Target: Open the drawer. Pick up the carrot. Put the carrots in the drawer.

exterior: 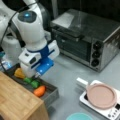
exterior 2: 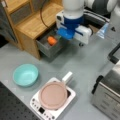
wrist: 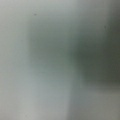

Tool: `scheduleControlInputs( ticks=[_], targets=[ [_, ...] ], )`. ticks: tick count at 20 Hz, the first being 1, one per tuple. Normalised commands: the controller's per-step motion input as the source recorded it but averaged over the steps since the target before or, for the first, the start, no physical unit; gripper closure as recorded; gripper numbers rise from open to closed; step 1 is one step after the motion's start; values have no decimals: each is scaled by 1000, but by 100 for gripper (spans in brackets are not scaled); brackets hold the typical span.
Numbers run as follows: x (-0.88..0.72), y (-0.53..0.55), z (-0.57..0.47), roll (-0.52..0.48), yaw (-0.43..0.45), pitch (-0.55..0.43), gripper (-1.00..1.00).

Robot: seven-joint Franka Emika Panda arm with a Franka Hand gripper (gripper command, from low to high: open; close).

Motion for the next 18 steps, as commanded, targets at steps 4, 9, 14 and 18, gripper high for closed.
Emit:
scheduleControlInputs(
  ticks=[4,9,14,18],
  targets=[
    [-11,-183,123,-90,75,58,-100],
    [-4,-186,148,-90,99,86,-100],
    [45,-255,128,-87,122,107,-100],
    [99,-331,156,-69,146,126,-100]
  ],
)
